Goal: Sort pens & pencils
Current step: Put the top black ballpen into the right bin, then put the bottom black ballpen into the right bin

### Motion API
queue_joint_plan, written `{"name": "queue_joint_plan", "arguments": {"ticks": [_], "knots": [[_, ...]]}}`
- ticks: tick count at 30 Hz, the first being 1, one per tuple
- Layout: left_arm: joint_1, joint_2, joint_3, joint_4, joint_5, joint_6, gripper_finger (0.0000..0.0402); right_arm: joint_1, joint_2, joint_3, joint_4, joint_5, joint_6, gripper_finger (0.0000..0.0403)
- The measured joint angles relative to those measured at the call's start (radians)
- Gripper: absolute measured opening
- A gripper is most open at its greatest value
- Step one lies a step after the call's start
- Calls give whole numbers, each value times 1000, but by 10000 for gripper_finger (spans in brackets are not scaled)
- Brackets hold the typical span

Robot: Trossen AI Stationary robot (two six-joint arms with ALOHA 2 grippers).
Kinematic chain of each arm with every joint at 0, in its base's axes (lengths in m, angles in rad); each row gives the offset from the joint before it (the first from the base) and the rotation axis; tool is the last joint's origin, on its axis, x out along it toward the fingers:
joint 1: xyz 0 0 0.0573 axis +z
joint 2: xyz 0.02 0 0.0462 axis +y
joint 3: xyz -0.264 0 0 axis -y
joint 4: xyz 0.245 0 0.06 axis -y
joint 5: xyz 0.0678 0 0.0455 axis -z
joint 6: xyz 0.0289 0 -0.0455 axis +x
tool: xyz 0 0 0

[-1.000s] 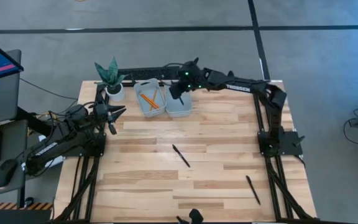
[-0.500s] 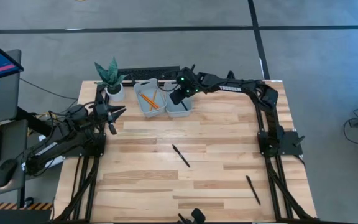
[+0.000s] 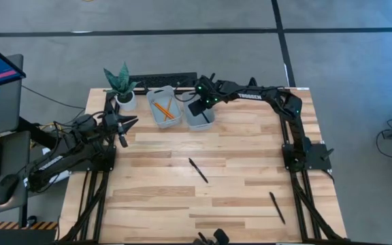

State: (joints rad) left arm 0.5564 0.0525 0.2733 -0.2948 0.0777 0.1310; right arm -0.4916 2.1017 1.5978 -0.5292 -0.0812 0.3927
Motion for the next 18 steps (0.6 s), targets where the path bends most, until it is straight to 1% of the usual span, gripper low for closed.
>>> {"name": "queue_joint_plan", "arguments": {"ticks": [9,18], "knots": [[0,0,0,0,0,0,52,0,0,0,-1,0,0,103],[0,0,0,0,1,0,52,0,0,0,-1,-1,0,140]]}}
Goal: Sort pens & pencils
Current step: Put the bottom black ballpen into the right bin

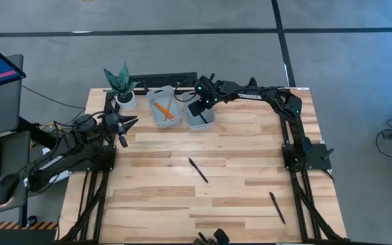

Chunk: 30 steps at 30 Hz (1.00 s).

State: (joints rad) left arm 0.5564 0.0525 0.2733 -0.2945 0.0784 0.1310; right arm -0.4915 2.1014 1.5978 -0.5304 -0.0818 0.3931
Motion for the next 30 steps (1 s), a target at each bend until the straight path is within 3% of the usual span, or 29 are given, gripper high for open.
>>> {"name": "queue_joint_plan", "arguments": {"ticks": [6,13,22,30], "knots": [[0,0,0,0,0,0,52,0,-49,0,-14,-28,0,156],[0,0,0,0,0,0,52,12,-225,0,-101,-38,-8,160],[0,0,0,0,1,0,52,112,-506,0,-414,-26,7,155],[0,0,0,0,1,0,52,284,-677,0,-780,-23,190,157]]}}
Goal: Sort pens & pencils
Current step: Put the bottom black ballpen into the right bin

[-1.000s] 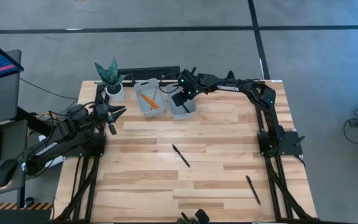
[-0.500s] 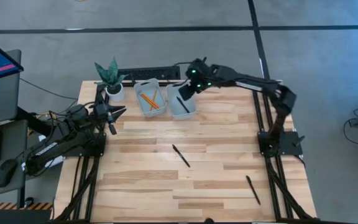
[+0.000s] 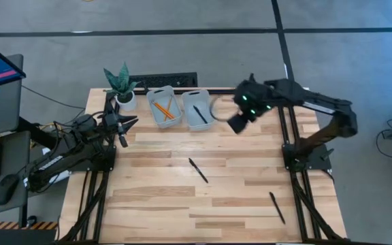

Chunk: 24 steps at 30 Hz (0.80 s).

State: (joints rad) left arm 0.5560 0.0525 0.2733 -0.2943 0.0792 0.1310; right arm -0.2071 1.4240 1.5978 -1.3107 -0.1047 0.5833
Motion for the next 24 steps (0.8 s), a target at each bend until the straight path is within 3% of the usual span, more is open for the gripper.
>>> {"name": "queue_joint_plan", "arguments": {"ticks": [5,10,16,19,24], "knots": [[0,0,0,0,0,0,52,130,-56,0,-164,15,142,158],[0,0,0,0,0,-13,52,260,-78,-1,-266,110,341,178],[0,0,0,-1,2,-21,52,430,-64,-15,-262,119,461,220],[0,0,0,-3,2,-22,52,511,-39,-24,-260,176,537,232],[0,0,0,-3,1,-23,52,626,-31,-141,-263,181,731,234]]}}
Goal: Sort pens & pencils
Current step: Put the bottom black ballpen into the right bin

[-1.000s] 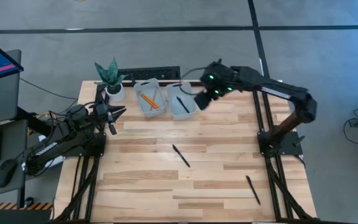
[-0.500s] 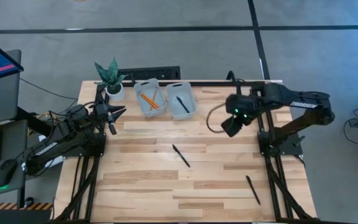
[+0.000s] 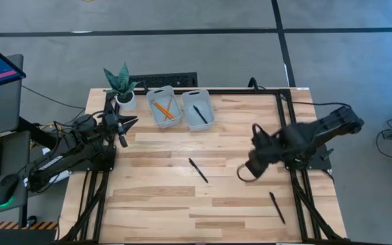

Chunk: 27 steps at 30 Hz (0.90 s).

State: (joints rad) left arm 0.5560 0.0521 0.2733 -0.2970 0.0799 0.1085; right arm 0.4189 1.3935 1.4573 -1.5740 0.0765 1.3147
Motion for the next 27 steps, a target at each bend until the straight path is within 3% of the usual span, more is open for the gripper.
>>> {"name": "queue_joint_plan", "arguments": {"ticks": [6,10,17,27], "knots": [[0,0,0,1,2,0,52,141,-8,-209,48,-124,285,234],[0,0,0,2,1,0,52,226,-8,-317,212,-175,420,234],[0,0,0,1,0,0,52,340,4,-472,517,-178,632,234],[0,0,0,0,-2,-8,52,497,49,-552,611,-180,889,234]]}}
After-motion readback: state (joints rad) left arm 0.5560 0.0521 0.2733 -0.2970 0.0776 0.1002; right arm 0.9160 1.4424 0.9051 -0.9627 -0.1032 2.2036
